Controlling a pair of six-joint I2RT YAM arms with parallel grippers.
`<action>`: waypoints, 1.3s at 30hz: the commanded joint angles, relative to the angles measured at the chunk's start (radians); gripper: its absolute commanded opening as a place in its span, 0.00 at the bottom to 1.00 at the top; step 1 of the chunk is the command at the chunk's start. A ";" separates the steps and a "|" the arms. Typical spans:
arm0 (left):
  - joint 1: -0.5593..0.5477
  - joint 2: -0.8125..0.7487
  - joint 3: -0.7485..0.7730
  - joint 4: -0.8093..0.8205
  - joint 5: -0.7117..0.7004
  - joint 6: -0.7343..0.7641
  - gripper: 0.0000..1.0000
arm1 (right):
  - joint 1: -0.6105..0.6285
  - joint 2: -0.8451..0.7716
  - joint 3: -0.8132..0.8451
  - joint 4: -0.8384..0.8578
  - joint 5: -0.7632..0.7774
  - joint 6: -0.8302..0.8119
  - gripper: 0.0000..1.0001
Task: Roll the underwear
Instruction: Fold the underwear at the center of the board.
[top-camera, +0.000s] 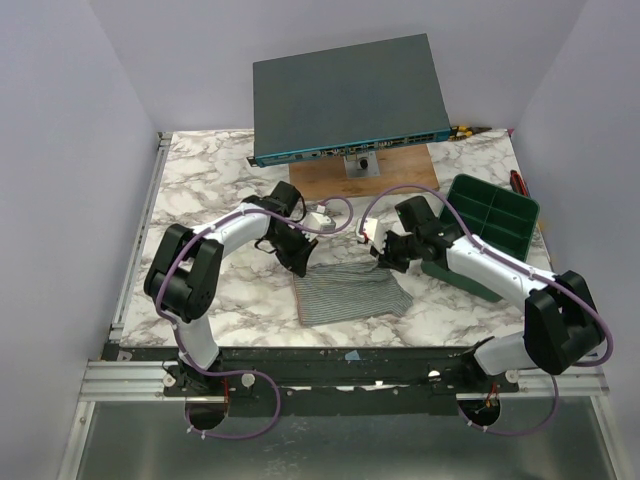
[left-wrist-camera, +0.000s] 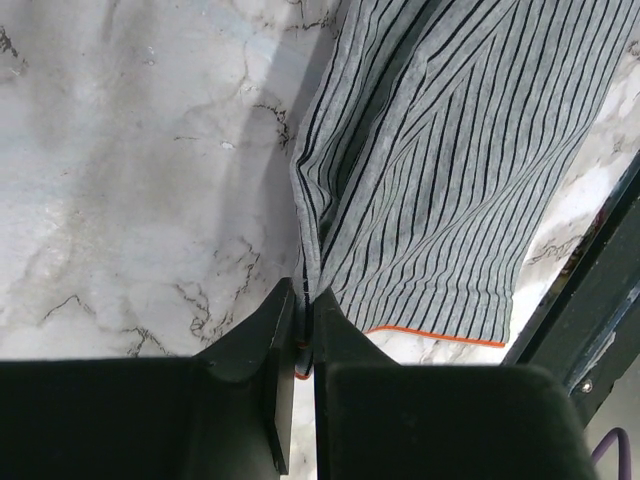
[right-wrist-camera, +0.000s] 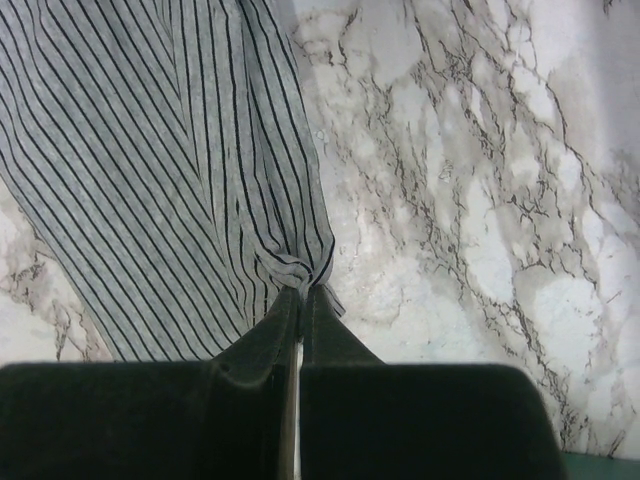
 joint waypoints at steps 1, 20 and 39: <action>0.003 -0.056 -0.018 0.033 -0.028 -0.018 0.00 | 0.001 0.005 -0.011 0.041 0.047 0.008 0.01; -0.256 -0.443 -0.349 0.385 -0.439 -0.036 0.00 | 0.000 -0.178 -0.116 0.093 -0.001 0.008 0.01; -0.535 -0.628 -0.558 0.500 -0.632 0.060 0.00 | 0.001 -0.326 -0.233 -0.033 -0.008 -0.007 0.01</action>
